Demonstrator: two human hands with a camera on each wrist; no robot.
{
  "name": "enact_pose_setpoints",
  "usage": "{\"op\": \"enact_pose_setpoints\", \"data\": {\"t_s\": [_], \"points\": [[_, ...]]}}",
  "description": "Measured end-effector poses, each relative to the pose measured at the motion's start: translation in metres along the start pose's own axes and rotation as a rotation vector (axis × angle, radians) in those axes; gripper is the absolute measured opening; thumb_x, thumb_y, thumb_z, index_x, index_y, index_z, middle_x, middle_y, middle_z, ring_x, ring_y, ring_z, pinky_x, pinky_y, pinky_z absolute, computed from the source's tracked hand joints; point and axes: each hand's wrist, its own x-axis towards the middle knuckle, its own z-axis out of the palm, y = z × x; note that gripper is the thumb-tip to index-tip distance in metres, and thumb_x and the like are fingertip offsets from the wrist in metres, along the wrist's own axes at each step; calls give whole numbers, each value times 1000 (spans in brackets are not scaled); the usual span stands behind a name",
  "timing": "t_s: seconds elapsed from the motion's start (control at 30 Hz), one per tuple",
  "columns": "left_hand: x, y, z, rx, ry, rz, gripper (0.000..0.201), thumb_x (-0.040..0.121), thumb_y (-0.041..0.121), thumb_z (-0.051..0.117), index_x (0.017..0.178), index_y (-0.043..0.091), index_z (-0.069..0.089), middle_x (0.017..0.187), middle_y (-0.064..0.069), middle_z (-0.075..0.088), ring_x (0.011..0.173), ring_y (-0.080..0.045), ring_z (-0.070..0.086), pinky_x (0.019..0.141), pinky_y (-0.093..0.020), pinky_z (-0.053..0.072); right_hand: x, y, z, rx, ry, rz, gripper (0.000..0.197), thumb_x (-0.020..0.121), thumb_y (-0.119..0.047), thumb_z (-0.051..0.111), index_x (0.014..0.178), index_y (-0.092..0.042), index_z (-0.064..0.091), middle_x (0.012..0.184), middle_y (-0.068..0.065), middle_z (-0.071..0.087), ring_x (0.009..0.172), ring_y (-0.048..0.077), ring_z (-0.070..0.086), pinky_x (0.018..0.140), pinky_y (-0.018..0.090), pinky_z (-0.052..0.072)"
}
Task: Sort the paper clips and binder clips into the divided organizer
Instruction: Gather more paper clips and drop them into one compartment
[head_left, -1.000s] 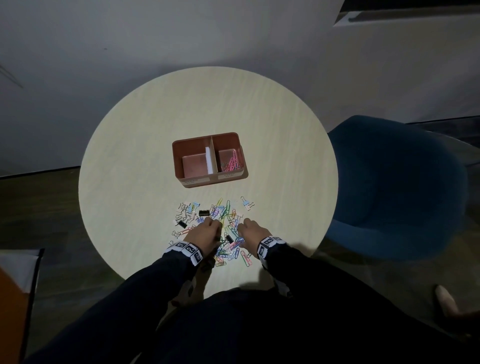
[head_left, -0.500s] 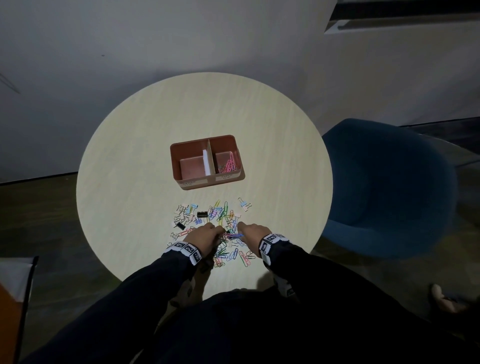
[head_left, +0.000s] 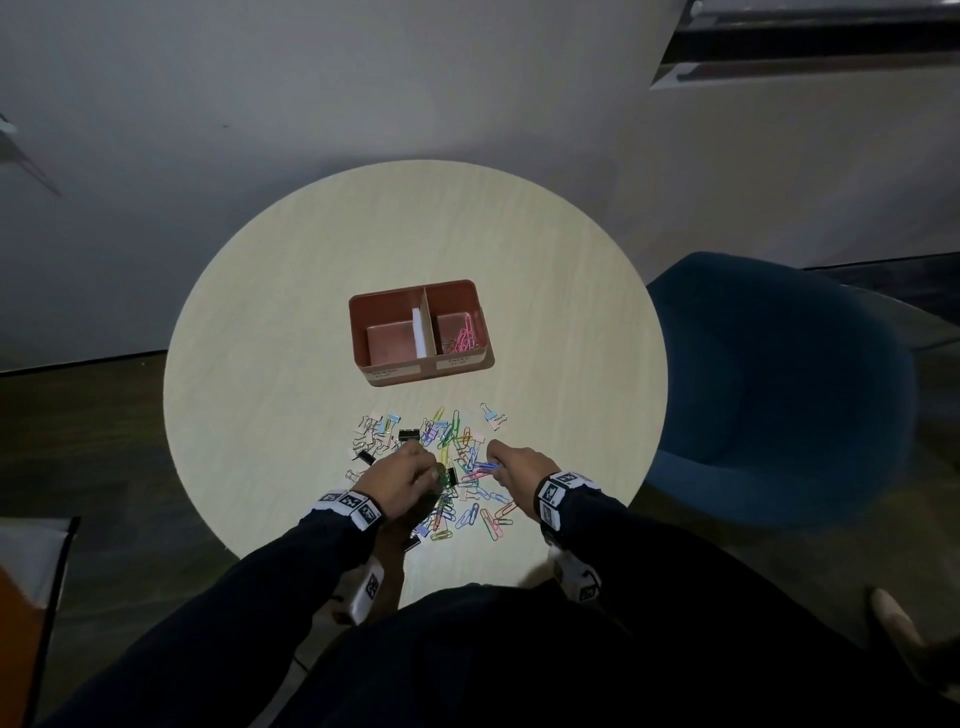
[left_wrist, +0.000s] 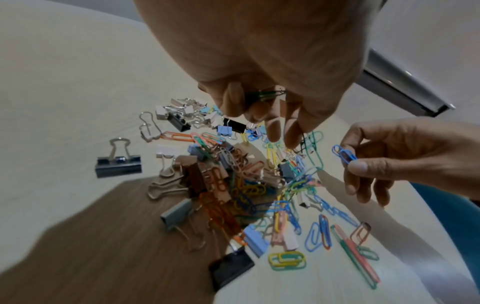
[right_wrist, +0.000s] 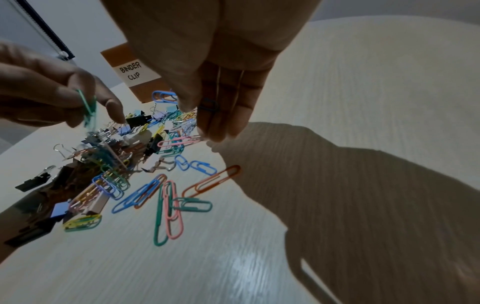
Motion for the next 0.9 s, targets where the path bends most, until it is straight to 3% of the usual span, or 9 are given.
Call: {"op": "enact_pose_setpoints", "data": {"t_s": [0.13, 0.23, 0.3, 0.4, 0.5, 0.63, 0.7, 0.77, 0.9], "points": [[-3, 9, -1, -199, 70, -78, 20, 88, 20, 57, 70, 16, 52, 82, 3, 61, 73, -14, 58, 72, -38, 55, -1, 0, 0, 3, 1, 7, 13, 103, -27, 38, 109, -16, 42, 96, 15, 64, 73, 30, 53, 61, 33, 37], [-3, 10, -1, -348, 67, -197, 18, 80, 23, 58, 68, 17, 47, 69, -1, 60, 62, -17, 54, 58, -35, 51, -3, -4, 2, -29, -20, 26, 16, 102, -20, 42, 117, -16, 40, 99, 15, 64, 78, 34, 59, 62, 33, 39], [-2, 10, 0, -369, 53, -225, 17, 79, 25, 57, 68, 21, 44, 65, 1, 53, 58, -16, 47, 56, -34, 46, -3, -6, 3, -50, -48, 24, 38, 95, -5, 48, 129, -20, 37, 105, 15, 63, 86, 36, 61, 66, 35, 43], [-3, 14, 1, -313, 30, -239, 16, 85, 20, 56, 78, 24, 43, 69, 3, 53, 58, -15, 48, 57, -30, 42, 0, -13, 6, -32, -86, -10, 70, 84, 11, 48, 142, -27, 32, 124, 12, 55, 101, 36, 59, 81, 40, 49], [-7, 11, 3, -243, -2, -240, 17, 92, 7, 47, 104, 18, 45, 85, 5, 58, 69, -11, 55, 60, -26, 39, 5, -18, 9, -56, -99, -26, 79, 82, 13, 47, 146, -30, 29, 128, 12, 48, 99, 37, 60, 80, 40, 48], [-8, -2, 7, -105, -66, -193, 23, 95, 9, 41, 85, 28, 47, 101, -7, 59, 90, -24, 56, 75, -29, 42, 11, -21, 15, -145, -80, -74, 59, 84, 11, 46, 136, -16, 41, 123, 16, 47, 87, 34, 55, 68, 36, 41], [-9, -3, 8, -44, -109, -243, 14, 96, 29, 52, 85, 25, 45, 97, -3, 50, 88, -22, 51, 78, -32, 43, 14, -21, 19, -182, -64, -79, 50, 87, 7, 50, 133, -11, 44, 126, 15, 47, 104, 34, 55, 75, 38, 43], [-11, -5, 12, -29, -147, -265, 32, 83, 41, 70, 93, 20, 47, 97, 2, 42, 86, -19, 51, 76, -32, 45, 17, -22, 22, -209, -47, -81, 42, 93, -5, 54, 133, -9, 43, 129, 13, 47, 116, 33, 52, 82, 39, 46], [-10, -6, 20, 121, -216, -234, 46, 76, 19, 77, 112, 12, 50, 113, -4, 41, 96, -26, 56, 76, -31, 44, 21, -21, 23, -284, -55, -102, 47, 92, -21, 63, 132, -8, 42, 128, 13, 48, 117, 33, 50, 81, 41, 48]]}}
